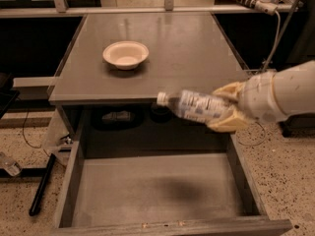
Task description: Place blue plastic bottle into top drawer
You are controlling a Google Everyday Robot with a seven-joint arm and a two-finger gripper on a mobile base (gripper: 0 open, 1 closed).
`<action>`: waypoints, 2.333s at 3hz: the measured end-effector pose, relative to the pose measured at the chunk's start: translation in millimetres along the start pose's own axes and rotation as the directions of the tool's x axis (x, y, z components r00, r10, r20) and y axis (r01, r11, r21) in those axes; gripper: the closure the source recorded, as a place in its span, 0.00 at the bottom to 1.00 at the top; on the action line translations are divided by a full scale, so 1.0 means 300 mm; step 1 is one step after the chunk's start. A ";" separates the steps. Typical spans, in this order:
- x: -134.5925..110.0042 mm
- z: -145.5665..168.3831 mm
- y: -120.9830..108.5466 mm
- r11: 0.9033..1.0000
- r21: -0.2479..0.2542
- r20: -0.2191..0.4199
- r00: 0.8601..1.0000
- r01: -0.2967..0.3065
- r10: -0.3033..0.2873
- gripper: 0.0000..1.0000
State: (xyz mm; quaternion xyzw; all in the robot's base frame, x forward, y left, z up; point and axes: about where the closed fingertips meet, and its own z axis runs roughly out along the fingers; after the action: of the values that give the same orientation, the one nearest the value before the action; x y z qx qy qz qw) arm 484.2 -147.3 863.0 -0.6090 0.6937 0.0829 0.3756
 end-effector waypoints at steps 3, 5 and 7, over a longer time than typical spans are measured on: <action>-0.074 -0.037 -0.177 0.993 0.104 0.014 0.999 0.048 -0.049 1.00; -0.221 0.057 -0.479 0.980 0.161 0.114 0.984 0.117 -0.136 1.00; -0.233 0.168 -0.630 0.994 0.093 0.233 0.969 0.061 -0.081 1.00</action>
Offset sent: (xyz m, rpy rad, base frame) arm 0.0101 -0.0079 0.0264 0.0055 -0.0461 -0.0199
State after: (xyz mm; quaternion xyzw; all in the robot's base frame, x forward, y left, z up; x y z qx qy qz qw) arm 675.3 -110.1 935.7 -0.6027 0.6247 0.1115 0.4838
